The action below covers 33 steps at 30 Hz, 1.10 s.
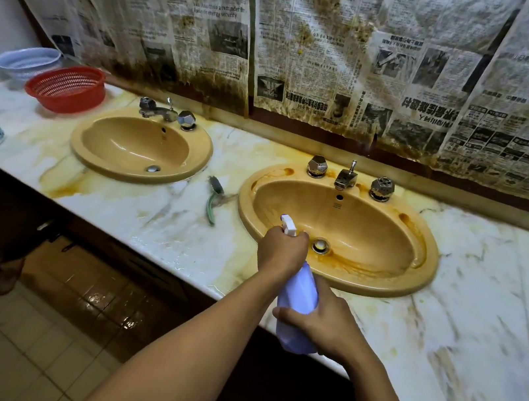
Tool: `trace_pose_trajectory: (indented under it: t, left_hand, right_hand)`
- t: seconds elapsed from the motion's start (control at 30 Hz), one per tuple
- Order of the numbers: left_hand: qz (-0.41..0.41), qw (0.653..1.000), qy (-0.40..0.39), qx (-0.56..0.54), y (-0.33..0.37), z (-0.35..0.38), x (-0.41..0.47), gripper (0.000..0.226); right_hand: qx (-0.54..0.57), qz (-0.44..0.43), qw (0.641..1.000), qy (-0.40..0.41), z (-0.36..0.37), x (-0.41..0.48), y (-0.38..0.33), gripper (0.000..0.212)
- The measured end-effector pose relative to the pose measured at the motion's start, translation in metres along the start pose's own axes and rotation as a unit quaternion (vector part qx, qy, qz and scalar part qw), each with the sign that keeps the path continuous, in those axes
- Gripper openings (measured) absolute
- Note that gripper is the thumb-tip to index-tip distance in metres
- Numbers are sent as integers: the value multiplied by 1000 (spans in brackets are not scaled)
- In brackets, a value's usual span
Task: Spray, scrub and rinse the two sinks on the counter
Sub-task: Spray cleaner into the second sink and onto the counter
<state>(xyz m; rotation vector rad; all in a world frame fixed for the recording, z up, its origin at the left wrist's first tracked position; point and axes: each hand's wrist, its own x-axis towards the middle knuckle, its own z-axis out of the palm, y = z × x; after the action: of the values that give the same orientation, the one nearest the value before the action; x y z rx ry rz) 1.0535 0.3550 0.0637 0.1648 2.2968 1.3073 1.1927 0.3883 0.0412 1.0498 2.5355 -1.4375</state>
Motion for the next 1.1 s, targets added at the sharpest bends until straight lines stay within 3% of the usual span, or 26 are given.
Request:
trace_pose_trajectory:
  t: [0.2,0.47,0.73,1.1]
  left_hand:
    - [-9,999,-28,-23,-7,-1,-1,53]
    - [-13,999,20,31,-6,-12,-3,37]
    - [1,999,-29,-38,-12,-15,-2,56]
    - [10,1000,-7,18,-3,-15,3,43]
  right_hand:
    - [1,2,1000,-12,-1,-2,1,79]
    - [-27,-10,999,-21,6,-4,-4,87]
    - [1,-8,1000,-11,6,-4,-10,91]
    - [-1,-11,1000,2,8,-4,-13,96]
